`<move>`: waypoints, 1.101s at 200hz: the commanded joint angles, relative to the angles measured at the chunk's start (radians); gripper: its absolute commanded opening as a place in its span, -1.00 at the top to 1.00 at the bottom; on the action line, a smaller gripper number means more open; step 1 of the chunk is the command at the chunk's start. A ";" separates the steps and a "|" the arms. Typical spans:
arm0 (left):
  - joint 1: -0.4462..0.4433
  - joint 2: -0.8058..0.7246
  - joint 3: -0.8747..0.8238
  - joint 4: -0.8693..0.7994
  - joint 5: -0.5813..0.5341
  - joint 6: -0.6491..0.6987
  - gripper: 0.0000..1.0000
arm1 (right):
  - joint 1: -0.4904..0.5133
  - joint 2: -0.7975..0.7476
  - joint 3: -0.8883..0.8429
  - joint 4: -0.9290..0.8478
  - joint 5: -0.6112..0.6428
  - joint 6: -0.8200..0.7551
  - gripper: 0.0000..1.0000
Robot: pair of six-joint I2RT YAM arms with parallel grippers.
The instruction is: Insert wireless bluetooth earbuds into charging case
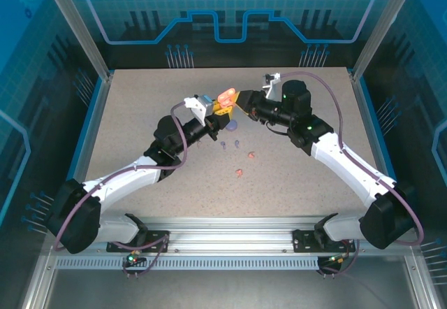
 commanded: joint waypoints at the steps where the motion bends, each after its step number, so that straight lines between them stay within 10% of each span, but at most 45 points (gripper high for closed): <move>1: -0.007 -0.026 0.032 0.037 0.054 0.013 0.96 | -0.007 0.013 0.019 -0.022 -0.021 -0.020 0.43; 75: -0.008 -0.029 0.000 0.069 -0.019 -0.002 1.00 | -0.080 -0.097 -0.001 -0.086 -0.009 -0.037 -0.53; 130: -0.007 -0.056 -0.046 0.096 -0.137 0.029 1.00 | -0.126 -0.176 -0.016 -0.575 0.179 -0.306 -0.58; 220: -0.002 -0.092 -0.091 0.095 -0.171 0.048 1.00 | -0.012 0.302 0.053 -0.762 0.361 -0.564 -0.38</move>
